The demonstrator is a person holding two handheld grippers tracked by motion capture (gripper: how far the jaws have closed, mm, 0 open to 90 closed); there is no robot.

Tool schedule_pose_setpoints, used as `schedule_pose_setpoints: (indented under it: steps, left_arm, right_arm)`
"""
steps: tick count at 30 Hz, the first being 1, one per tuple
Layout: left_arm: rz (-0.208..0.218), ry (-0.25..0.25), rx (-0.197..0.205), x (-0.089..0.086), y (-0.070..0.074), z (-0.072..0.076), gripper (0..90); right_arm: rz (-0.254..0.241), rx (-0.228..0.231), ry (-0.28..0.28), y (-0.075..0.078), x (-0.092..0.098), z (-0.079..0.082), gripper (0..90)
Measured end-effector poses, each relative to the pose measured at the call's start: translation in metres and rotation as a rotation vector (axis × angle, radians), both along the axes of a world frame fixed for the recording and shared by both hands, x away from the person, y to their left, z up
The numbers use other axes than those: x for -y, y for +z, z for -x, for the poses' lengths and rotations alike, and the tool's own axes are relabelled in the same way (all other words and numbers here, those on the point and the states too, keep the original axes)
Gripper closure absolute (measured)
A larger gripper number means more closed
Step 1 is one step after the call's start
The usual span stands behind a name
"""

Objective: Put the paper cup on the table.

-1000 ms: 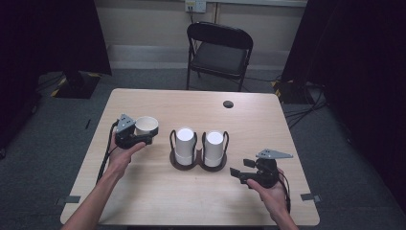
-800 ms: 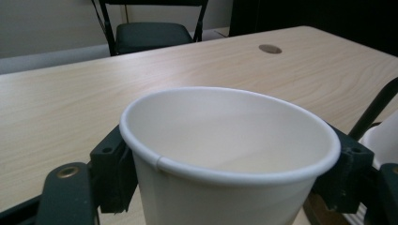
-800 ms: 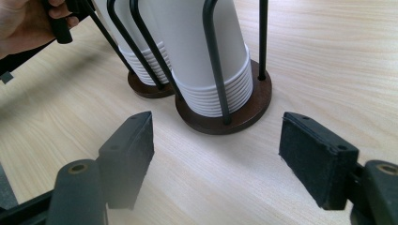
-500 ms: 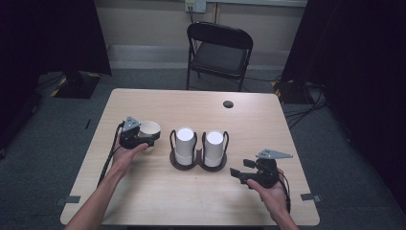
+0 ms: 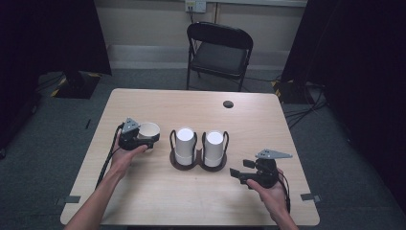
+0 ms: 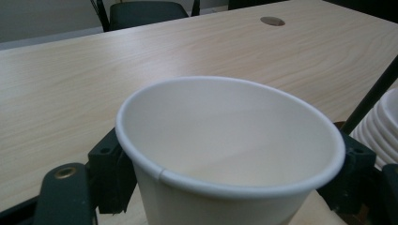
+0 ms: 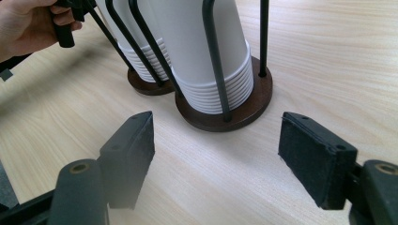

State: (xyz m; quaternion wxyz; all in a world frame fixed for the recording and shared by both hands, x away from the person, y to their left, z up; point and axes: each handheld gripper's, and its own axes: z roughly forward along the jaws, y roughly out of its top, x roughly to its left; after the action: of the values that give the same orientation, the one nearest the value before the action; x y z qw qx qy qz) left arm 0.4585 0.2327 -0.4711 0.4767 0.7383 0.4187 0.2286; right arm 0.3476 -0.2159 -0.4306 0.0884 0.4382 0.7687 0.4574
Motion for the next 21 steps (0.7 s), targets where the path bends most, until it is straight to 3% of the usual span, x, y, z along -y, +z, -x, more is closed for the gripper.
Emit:
schedule_pose_setpoints:
  steps: [7,21]
  left_arm:
    - [-0.005,0.013,-0.041,-0.008,-0.004,0.002,20.3]
    - [-0.002,0.013,-0.077,-0.017,0.0,0.01,15.6]
  right_arm:
    - [0.001,0.0,0.0,0.0,0.0,0.0,27.1]
    - [0.002,0.0,0.001,-0.001,-0.001,0.0,27.2]
